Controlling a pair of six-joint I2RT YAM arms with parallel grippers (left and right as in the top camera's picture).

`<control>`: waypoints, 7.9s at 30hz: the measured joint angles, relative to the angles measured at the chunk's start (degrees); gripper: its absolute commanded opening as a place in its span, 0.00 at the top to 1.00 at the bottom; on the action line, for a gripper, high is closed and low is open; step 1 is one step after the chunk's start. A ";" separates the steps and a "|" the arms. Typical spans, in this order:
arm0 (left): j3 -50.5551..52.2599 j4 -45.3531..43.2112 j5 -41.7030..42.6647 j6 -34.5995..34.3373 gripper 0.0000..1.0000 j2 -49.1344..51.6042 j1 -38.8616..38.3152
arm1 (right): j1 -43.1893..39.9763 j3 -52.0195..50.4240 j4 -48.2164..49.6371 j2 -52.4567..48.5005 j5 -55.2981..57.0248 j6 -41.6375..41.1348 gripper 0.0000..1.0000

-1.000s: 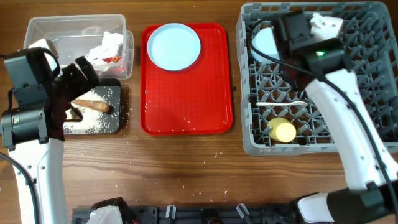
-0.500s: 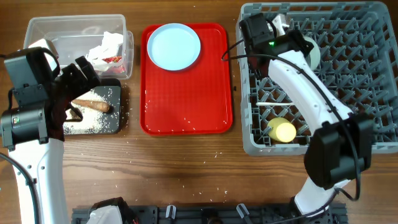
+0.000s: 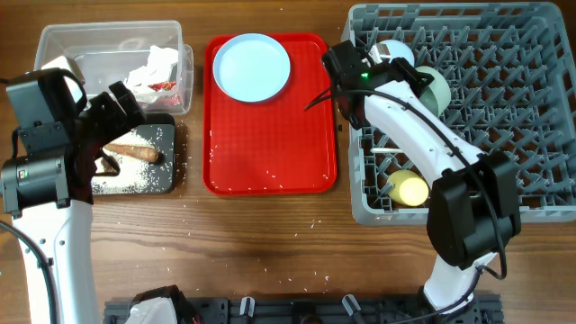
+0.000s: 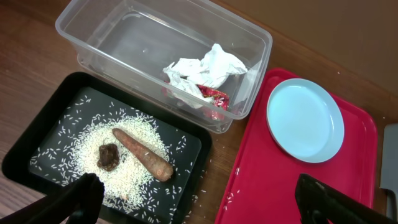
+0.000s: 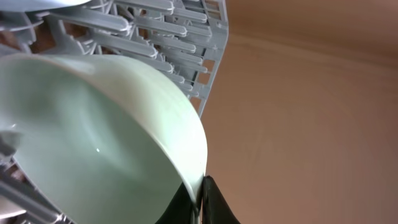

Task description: Sort waste into correct bins and load items into the dishwasher rack

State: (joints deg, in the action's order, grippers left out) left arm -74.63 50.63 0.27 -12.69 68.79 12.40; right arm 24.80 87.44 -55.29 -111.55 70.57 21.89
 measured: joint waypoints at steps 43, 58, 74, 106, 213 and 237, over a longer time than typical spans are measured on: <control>0.00 0.04 0.00 0.00 0.00 0.04 0.00 | 6.19 7.54 39.74 -18.14 -69.90 -62.10 0.57; -0.02 0.00 0.00 0.00 0.00 0.04 0.00 | 6.71 26.84 2.16 -23.52 -68.57 -55.17 0.79; 0.00 0.04 0.00 0.00 0.00 0.04 0.00 | 4.37 26.82 14.08 -27.50 -64.00 -45.68 0.58; 0.00 0.15 0.00 0.00 0.00 0.04 0.00 | -0.83 28.09 -6.12 -11.54 -68.50 -35.12 0.96; -0.02 0.22 0.02 0.00 0.00 0.20 0.00 | -16.00 -85.61 71.21 92.65 -76.87 -19.06 0.00; -0.02 0.17 0.00 0.00 0.00 0.26 0.00 | -16.00 -87.06 55.47 110.53 -75.84 -19.93 0.00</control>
State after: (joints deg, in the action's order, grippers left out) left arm -74.65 50.81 0.27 -12.69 69.06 12.40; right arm 8.80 0.38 0.19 -1.02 -5.28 1.96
